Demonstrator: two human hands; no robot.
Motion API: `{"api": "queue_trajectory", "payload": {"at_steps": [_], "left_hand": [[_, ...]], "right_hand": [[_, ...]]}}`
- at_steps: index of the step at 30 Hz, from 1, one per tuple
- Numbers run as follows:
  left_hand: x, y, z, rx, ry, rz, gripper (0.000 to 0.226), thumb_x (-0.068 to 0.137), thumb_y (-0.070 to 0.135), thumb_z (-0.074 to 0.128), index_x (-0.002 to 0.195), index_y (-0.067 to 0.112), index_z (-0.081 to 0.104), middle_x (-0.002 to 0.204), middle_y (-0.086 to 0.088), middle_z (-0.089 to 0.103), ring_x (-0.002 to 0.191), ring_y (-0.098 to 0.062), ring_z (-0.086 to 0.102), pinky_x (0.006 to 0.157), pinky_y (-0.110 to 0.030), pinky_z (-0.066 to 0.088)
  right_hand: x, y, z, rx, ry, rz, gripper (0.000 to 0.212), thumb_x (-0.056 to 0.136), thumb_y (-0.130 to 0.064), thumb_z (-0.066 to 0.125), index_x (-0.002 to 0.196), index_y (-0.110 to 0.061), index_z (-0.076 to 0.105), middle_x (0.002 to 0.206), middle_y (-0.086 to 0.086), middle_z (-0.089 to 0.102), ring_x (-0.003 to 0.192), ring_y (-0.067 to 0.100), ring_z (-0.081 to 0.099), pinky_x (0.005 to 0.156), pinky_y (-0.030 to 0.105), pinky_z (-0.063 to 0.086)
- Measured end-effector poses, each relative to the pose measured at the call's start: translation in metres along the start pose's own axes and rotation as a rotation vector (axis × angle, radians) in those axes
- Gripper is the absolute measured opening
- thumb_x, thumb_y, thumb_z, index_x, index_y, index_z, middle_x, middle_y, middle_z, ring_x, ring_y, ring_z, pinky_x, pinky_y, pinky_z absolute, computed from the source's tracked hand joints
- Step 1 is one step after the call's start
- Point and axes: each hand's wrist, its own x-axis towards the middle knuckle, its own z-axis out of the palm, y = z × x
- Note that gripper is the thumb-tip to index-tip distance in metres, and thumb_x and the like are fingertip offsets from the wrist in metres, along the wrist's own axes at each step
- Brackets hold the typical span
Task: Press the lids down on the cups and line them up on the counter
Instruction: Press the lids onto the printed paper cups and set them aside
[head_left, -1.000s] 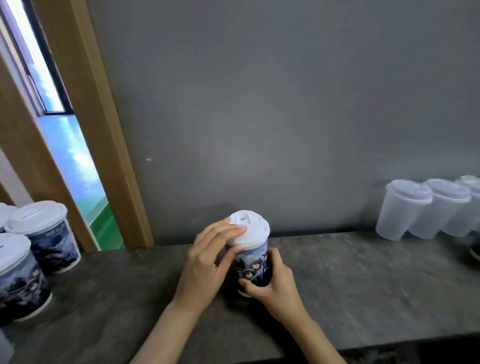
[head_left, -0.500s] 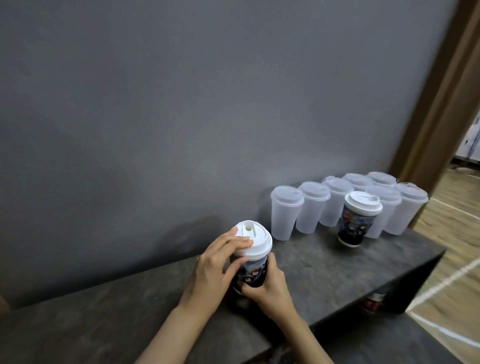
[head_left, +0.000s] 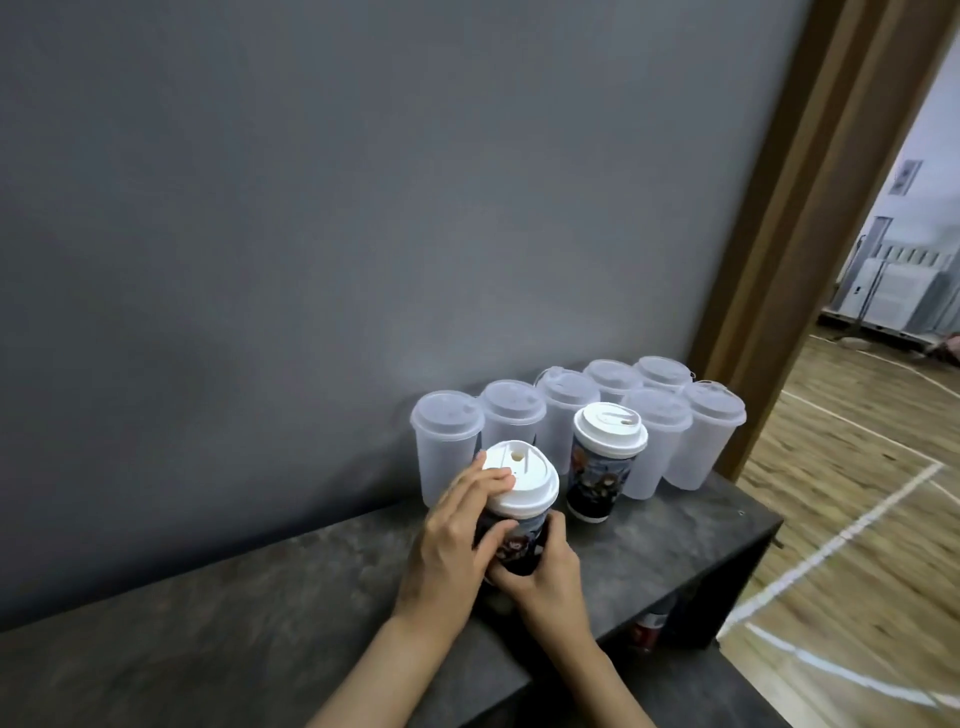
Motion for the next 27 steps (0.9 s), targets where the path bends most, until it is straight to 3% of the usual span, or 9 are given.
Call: {"api": "queue_trajectory", "payload": {"at_steps": [3, 6, 10, 18, 27], "left_hand": [[0.011, 0.003, 0.026, 0.046, 0.041, 0.006, 0.046, 0.074, -0.001, 0.080, 0.116, 0.010, 0.066, 0.121, 0.002, 0.063, 0.128, -0.009, 0.050, 0.107, -0.033, 0.042], [0.018, 0.001, 0.045, 0.078, 0.071, 0.010, 0.049, 0.073, -0.001, 0.081, 0.118, 0.011, 0.065, 0.122, 0.003, 0.062, 0.127, -0.012, 0.051, 0.105, -0.038, 0.044], [0.023, -0.001, 0.064, 0.138, 0.101, 0.031, 0.054, 0.074, 0.000, 0.081, 0.123, 0.014, 0.062, 0.129, 0.007, 0.059, 0.131, -0.010, 0.048, 0.108, -0.033, 0.041], [0.027, 0.001, 0.080, 0.268, 0.142, 0.053, 0.056, 0.077, 0.006, 0.079, 0.127, 0.018, 0.057, 0.132, 0.007, 0.058, 0.130, -0.012, 0.048, 0.107, -0.027, 0.038], [0.027, 0.001, 0.088, 0.282, 0.128, 0.024, 0.061, 0.079, 0.005, 0.077, 0.133, 0.017, 0.053, 0.137, 0.006, 0.053, 0.136, -0.011, 0.042, 0.114, -0.024, 0.030]], "right_hand": [[0.015, 0.006, -0.013, 0.009, 0.026, -0.022, 0.056, 0.059, -0.036, 0.081, 0.107, -0.026, 0.054, 0.101, -0.011, 0.070, 0.093, -0.001, 0.067, 0.076, 0.012, 0.049], [0.026, 0.013, -0.016, 0.027, 0.101, -0.038, 0.058, 0.062, -0.021, 0.083, 0.114, -0.016, 0.059, 0.108, 0.000, 0.065, 0.103, 0.005, 0.061, 0.086, 0.013, 0.045], [0.032, 0.020, -0.012, 0.078, 0.186, -0.003, 0.056, 0.066, -0.004, 0.087, 0.115, -0.006, 0.059, 0.108, 0.008, 0.062, 0.102, 0.020, 0.061, 0.090, 0.030, 0.047], [0.038, 0.026, -0.007, 0.106, 0.235, 0.051, 0.052, 0.071, -0.005, 0.085, 0.114, -0.003, 0.057, 0.108, 0.013, 0.062, 0.099, 0.030, 0.061, 0.088, 0.048, 0.051], [0.038, 0.026, -0.007, 0.113, 0.235, 0.065, 0.050, 0.072, -0.004, 0.083, 0.114, -0.005, 0.055, 0.109, 0.013, 0.060, 0.101, 0.032, 0.060, 0.087, 0.050, 0.051]]}}
